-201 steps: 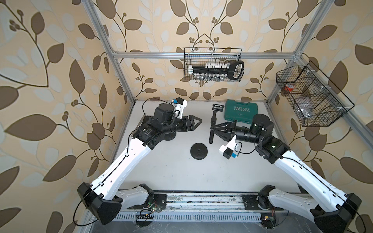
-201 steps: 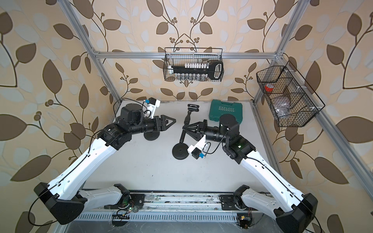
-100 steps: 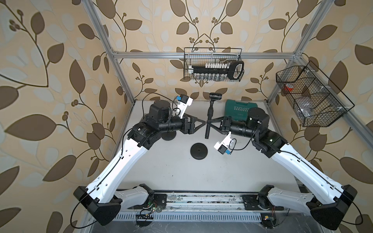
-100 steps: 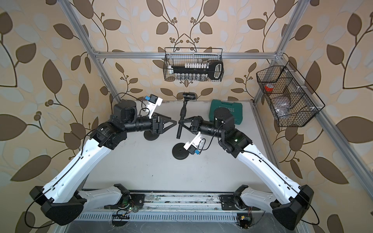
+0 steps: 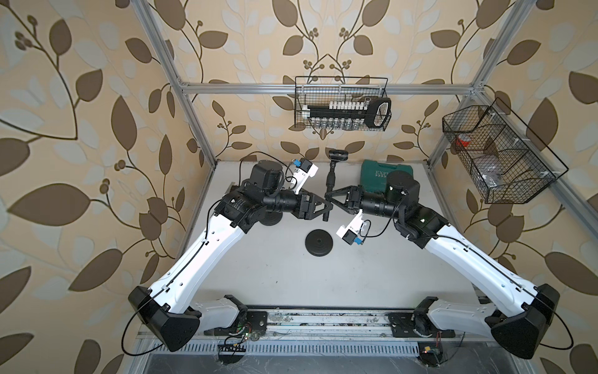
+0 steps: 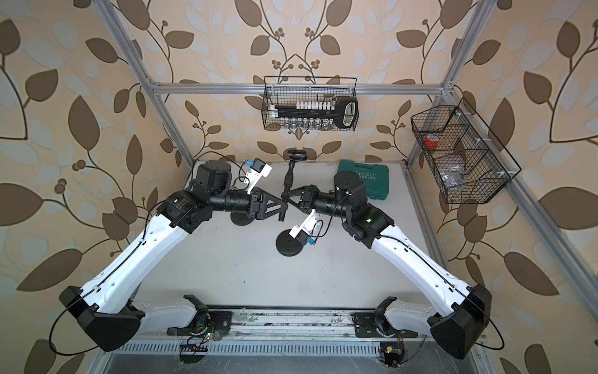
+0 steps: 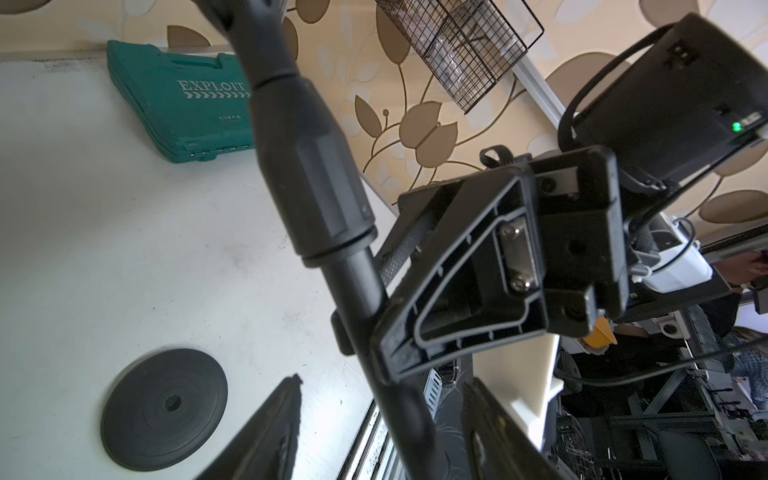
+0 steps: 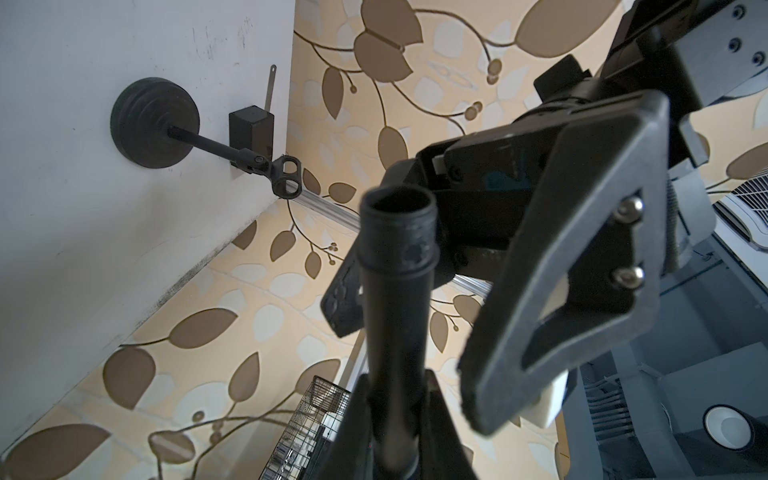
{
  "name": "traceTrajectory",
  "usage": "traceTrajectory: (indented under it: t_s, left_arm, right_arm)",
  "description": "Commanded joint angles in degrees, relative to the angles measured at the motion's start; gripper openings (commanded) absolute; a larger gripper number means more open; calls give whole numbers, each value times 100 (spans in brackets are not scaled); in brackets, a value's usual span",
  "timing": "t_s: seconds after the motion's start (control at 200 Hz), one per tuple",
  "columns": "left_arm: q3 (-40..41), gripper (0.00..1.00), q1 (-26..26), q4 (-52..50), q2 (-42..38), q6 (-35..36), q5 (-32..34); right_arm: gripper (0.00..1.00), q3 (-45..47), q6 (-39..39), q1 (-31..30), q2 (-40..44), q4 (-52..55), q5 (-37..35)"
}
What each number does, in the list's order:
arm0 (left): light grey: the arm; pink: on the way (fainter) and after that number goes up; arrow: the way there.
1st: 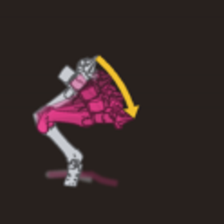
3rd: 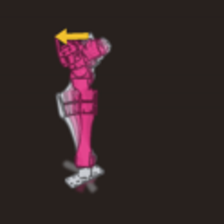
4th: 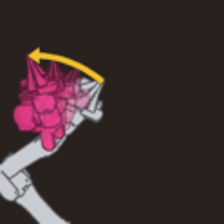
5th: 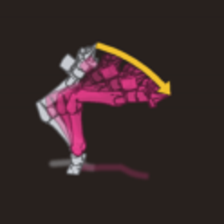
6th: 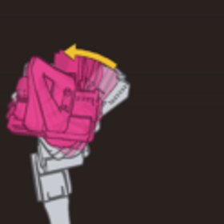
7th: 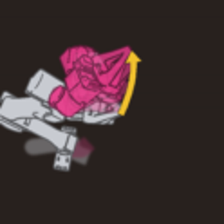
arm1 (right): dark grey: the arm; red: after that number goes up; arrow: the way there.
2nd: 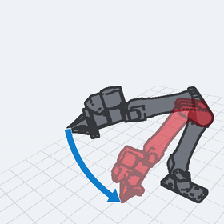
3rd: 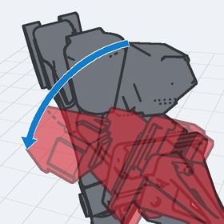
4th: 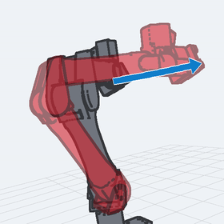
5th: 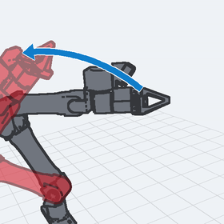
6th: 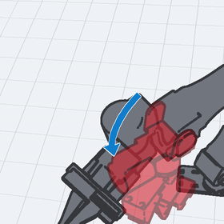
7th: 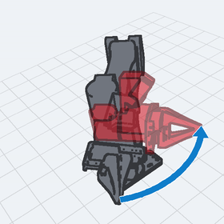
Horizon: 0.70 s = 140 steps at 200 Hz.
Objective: Assemble a microphone stand
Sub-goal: Adjust the microphone stand pole at the center of the board.
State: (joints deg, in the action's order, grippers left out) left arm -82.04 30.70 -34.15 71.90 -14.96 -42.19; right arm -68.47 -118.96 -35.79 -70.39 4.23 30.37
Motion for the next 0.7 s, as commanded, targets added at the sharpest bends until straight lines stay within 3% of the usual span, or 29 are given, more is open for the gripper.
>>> traceTrajectory:
  t_s: [0.0,0.245,0.415,0.53,0.61,0.695]
  left_arm:
    - [-198,59,2,2,-28,91,-286]
    - [-251,32,-1,129,157,-274,-579]
    - [-245,24,-1,280,261,-558,-697]
    - [-261,11,-2,310,297,-687,-771]
    - [-258,0,3,325,285,-739,-752]
    - [-203,0,-1,442,238,-911,-476]
  right_arm:
    - [0,-179,-2807,-31,-41,-263,-73]
    - [1,-138,-2871,-33,-54,-337,-146]
    - [6,-118,-2895,-26,-31,-370,-137]
    - [7,-89,-2905,-36,-2,-421,-167]
    - [13,-97,-2839,-37,8,-440,-180]
    - [28,-114,-2476,-55,14,-486,-145]
